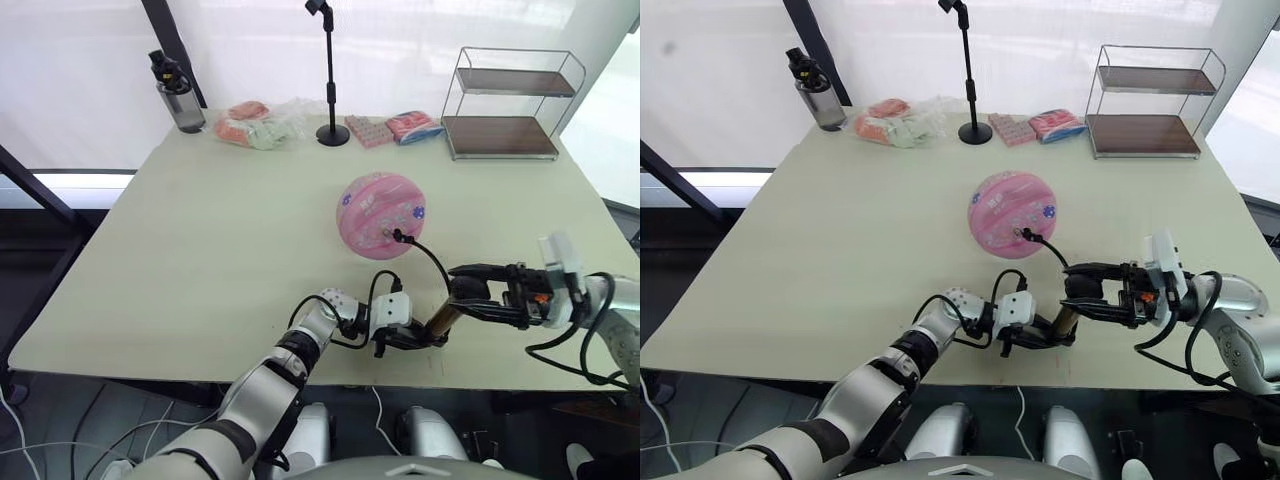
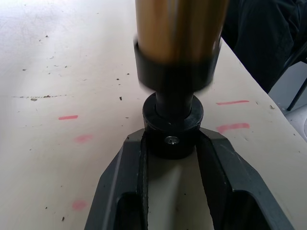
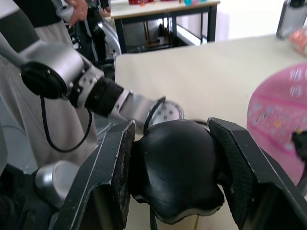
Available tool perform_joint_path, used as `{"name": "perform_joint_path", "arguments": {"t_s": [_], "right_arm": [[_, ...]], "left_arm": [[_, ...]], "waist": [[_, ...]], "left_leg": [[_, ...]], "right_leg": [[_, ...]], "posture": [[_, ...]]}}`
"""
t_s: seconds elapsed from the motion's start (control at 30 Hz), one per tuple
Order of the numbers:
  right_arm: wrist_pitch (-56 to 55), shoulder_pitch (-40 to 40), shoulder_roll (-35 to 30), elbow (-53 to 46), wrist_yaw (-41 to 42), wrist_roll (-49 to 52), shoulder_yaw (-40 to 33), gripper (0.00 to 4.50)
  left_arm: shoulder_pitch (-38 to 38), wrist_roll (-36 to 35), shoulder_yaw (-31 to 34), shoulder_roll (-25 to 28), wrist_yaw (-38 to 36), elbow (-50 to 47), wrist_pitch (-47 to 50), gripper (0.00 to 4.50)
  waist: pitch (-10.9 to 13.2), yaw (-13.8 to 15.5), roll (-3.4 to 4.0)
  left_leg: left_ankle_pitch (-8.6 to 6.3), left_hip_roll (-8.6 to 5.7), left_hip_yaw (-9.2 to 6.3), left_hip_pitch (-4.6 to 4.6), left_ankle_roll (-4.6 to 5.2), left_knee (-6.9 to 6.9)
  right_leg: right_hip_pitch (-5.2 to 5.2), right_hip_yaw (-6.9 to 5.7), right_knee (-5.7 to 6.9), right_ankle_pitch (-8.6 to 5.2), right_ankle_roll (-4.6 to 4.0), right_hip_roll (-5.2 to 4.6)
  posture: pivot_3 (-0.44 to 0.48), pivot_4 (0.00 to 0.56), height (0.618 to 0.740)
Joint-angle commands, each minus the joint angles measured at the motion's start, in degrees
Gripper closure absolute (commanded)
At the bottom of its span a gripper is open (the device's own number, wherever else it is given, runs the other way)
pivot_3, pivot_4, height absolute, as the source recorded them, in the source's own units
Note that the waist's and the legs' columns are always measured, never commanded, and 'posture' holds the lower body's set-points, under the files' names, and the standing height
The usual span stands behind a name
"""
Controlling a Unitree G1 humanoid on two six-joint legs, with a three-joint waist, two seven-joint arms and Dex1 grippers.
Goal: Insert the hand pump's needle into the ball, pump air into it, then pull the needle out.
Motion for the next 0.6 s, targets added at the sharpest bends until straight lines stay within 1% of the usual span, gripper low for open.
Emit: {"name": "perform_joint_path", "arguments": {"t_s": [0.03,0.17,0.3,0.37,0.5,0.6], "right_arm": [[-0.77,2.74,-0.65,4.54,-0.2,-7.19,3.3,2.58],[-1.38,2.99,-0.1,4.81,-0.72,-6.5,2.8,2.58],[0.37,2.27,-0.35,3.62,-0.95,-2.98,-0.24,2.58],[4.3,0.88,-2.15,0.85,-0.83,2.26,-4.12,2.58],[10.0,-1.7,-4.17,-2.78,-1.35,9.68,-9.92,2.58],[13.99,-4.56,-5.71,-4.43,-2.37,14.62,-13.95,2.58]], "left_arm": [[1.43,2.02,-1.93,-1.33,-0.71,2.2,1.17,3.34],[1.39,2.1,-2.06,-1.98,-0.56,2.29,1.13,3.34],[1.03,2.19,-2.1,-2.5,-0.41,2.61,1.1,3.34],[1.0,2.18,-2.04,-2.6,-0.36,2.74,1.06,3.34],[1.12,2.31,-2.04,-2.58,-0.41,2.87,0.81,3.34],[1.15,2.36,-2.02,-2.55,-0.38,2.85,0.71,3.34]], "waist": [[0.02,0.05,0.08],[0.02,0.08,0.08],[0.02,0.14,0.08],[0.15,0.36,0.26],[0.5,0.79,0.61],[0.96,1.15,0.89]], "left_leg": [[0.0,-0.02,0.0,-0.01,0.0,0.0],[0.0,-0.07,-0.02,-0.01,0.0,0.01],[0.0,-0.12,-0.02,-0.02,0.0,0.01],[0.0,-0.21,-0.05,-0.07,0.0,0.02],[0.0,-0.39,-0.04,-0.25,0.0,0.04],[0.0,-0.51,0.03,-0.48,0.0,0.1]], "right_leg": [[0.0,-0.01,0.0,0.0,0.01,-0.01],[0.02,-0.02,-0.01,-0.02,0.04,-0.06],[0.03,-0.04,-0.01,-0.04,0.08,-0.14],[0.02,-0.08,-0.02,-0.09,0.17,-0.27],[-0.07,-0.1,-0.02,-0.12,0.43,-0.66],[-0.29,-0.08,-0.02,-0.05,0.56,-0.78]], "posture": [[0.0,0.15,0.74],[0.0,0.15,0.74],[0.0,0.15,0.74],[0.0,0.15,0.74],[0.0,0.15,0.74],[0.0,0.15,0.74]]}}
